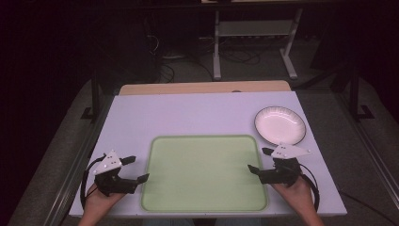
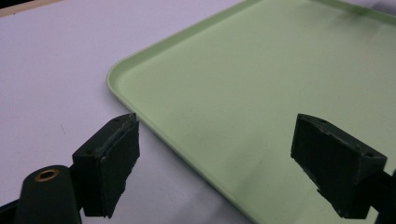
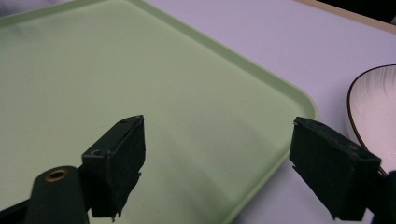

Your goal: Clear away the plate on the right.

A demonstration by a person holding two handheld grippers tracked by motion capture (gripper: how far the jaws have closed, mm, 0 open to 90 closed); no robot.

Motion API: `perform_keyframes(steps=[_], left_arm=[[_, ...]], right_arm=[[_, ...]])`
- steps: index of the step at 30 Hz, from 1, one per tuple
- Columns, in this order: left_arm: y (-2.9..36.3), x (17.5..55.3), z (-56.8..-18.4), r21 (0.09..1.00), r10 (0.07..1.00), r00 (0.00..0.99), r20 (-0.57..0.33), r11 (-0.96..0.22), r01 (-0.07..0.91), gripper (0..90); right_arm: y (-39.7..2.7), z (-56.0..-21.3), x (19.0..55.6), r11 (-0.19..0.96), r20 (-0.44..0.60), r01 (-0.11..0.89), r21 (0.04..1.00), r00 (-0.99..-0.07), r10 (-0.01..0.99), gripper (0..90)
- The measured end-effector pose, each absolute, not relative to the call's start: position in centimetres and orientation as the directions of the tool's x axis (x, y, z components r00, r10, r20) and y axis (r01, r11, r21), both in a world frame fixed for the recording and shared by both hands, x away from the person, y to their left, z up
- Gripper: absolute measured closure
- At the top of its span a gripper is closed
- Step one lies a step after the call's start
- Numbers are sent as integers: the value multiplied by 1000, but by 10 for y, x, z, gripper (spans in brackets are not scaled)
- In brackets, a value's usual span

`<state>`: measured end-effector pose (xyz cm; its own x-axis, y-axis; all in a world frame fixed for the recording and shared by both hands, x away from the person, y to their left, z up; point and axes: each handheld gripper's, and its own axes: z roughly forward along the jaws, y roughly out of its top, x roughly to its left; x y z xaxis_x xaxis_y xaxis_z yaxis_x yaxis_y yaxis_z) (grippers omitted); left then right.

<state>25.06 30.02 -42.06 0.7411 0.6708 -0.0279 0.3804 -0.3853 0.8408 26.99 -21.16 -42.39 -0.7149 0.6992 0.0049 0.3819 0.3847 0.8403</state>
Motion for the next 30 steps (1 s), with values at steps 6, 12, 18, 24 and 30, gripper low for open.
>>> perform_keyframes(steps=[6,12,18,24,30], left_arm=[[299,251,-421,840,667,745,-24,-391,377,152],[299,250,-420,839,666,746,-20,-395,375,152],[300,250,-420,839,668,744,-20,-393,376,152],[300,250,-420,839,671,741,-19,-393,377,152],[300,250,-420,840,678,735,-24,-385,383,152]], right_arm=[[-214,-421,268,377,4,375,847,-714,700,178],[-217,-419,266,365,10,375,852,-710,704,179],[-220,-417,262,372,3,367,853,-715,699,179],[-225,-414,260,354,22,371,859,-717,697,178],[-237,-410,259,350,29,378,857,-714,699,178]])
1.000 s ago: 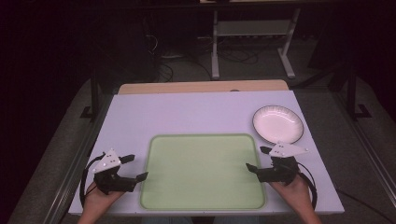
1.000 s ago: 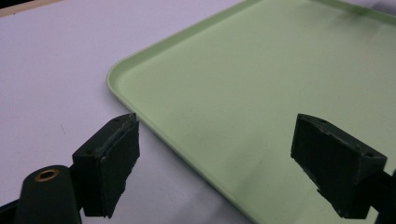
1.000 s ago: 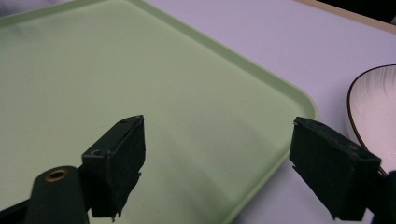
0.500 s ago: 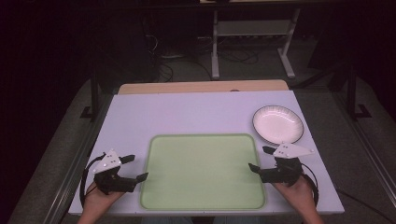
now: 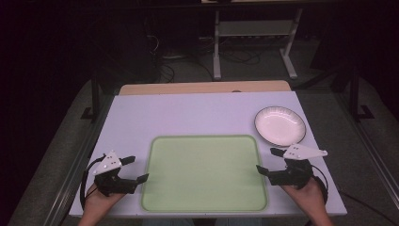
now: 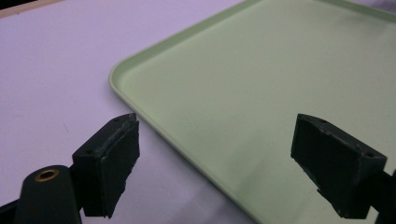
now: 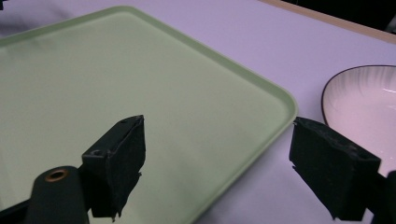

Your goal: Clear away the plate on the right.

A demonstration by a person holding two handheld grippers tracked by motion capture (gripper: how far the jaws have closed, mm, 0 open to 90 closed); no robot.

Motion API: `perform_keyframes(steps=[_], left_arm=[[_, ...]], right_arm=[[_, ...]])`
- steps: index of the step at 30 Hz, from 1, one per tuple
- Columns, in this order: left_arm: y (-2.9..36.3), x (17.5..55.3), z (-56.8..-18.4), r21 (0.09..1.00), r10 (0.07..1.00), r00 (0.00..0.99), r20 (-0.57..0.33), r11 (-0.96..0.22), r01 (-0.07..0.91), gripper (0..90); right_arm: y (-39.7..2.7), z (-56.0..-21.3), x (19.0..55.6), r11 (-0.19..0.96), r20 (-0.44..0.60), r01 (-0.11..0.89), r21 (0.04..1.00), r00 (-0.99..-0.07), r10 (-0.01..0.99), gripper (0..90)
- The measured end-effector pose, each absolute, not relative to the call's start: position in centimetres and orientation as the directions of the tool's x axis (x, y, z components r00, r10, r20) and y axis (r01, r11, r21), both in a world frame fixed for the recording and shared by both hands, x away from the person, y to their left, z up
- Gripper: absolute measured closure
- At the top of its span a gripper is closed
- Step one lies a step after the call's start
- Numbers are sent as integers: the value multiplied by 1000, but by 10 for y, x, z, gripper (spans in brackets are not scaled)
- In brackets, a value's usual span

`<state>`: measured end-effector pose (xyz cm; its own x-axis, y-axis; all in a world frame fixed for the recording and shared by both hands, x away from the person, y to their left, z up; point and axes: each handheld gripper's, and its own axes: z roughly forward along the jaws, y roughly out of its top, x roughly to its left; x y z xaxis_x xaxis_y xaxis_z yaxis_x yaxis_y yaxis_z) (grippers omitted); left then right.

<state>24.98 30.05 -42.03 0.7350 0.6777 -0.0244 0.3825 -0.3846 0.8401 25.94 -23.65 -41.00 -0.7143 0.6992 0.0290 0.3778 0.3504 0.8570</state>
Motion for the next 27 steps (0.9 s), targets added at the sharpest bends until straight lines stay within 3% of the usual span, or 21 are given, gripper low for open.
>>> perform_keyframes(steps=[27], left_arm=[[300,251,-421,838,682,731,-22,-385,385,152]], right_arm=[[-298,-402,256,336,57,454,826,-659,750,180]])
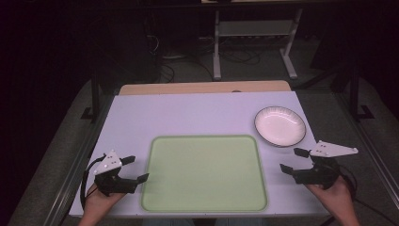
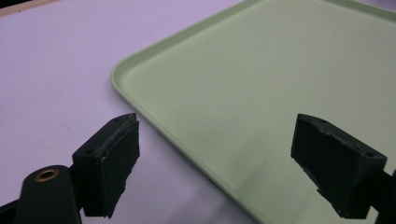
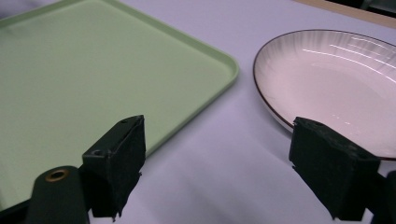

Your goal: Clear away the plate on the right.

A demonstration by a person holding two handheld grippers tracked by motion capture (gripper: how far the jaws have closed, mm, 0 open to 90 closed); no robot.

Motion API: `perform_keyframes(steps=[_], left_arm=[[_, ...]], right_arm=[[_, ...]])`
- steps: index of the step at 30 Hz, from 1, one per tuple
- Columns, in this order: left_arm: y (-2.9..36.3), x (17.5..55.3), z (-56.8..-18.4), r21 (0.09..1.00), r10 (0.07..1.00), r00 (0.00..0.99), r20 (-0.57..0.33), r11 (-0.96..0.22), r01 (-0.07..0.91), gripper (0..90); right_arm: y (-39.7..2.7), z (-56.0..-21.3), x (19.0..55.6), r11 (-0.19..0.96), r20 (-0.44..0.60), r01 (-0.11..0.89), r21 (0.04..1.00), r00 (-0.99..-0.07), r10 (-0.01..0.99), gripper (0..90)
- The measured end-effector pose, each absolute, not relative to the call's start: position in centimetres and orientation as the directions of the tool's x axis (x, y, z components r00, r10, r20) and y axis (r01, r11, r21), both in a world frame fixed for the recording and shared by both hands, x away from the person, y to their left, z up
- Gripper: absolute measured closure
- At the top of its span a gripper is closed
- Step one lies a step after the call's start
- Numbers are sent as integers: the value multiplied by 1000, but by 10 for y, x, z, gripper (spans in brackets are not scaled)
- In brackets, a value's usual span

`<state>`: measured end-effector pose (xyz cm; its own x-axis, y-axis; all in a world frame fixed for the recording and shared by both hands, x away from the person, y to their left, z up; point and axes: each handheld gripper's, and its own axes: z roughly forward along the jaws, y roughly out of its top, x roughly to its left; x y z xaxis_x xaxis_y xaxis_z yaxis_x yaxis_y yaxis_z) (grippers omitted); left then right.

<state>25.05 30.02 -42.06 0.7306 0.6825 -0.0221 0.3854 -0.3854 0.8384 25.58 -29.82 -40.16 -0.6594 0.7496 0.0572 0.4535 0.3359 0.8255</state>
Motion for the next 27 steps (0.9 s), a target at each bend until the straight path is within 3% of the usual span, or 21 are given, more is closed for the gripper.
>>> perform_keyframes(steps=[27], left_arm=[[301,252,-422,834,688,726,-22,-387,392,152]], right_arm=[[-363,-397,296,268,67,539,798,-521,851,209]])
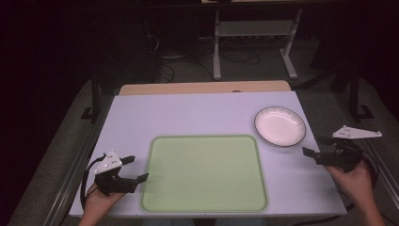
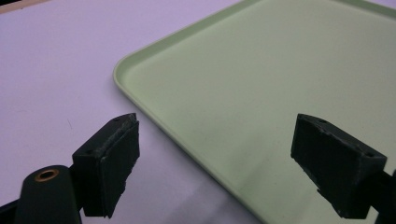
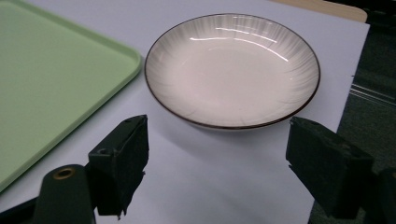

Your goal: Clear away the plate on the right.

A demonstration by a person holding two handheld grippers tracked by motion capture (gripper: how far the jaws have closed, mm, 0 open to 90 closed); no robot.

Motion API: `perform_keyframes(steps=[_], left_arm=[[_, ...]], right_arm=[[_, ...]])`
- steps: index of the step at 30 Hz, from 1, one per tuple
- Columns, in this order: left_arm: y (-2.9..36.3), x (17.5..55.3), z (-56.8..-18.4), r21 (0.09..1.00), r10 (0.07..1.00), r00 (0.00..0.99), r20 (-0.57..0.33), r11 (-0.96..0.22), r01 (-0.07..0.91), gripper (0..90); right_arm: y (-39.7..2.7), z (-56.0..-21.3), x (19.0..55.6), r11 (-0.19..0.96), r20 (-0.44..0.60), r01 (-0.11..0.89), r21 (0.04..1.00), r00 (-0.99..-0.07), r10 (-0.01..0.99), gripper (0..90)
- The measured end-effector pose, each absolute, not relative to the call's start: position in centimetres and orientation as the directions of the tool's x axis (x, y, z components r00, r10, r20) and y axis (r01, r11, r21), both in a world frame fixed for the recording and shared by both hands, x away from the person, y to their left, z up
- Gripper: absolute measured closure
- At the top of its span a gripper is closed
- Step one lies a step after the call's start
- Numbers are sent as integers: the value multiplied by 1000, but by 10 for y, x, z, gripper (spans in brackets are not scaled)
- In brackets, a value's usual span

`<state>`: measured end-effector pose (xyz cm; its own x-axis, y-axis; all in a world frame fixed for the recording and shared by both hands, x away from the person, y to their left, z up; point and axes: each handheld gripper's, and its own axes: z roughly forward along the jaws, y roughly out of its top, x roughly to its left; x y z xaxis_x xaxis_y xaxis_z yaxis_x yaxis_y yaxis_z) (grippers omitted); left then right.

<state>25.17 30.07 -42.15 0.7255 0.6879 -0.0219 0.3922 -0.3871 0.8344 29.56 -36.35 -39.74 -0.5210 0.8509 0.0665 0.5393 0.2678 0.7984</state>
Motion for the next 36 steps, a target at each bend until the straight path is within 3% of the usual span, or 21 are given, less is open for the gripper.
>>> perform_keyframes(steps=[18,28,36], left_arm=[[302,253,-422,832,691,723,-22,-389,396,152],[302,253,-423,831,689,724,-22,-391,396,152],[301,254,-423,828,687,726,-19,-396,396,152]], right_arm=[[-375,-409,348,186,125,623,759,-421,899,248],[-376,-419,382,96,193,713,695,-313,930,359],[-379,-427,397,-12,278,771,636,-215,936,501]])
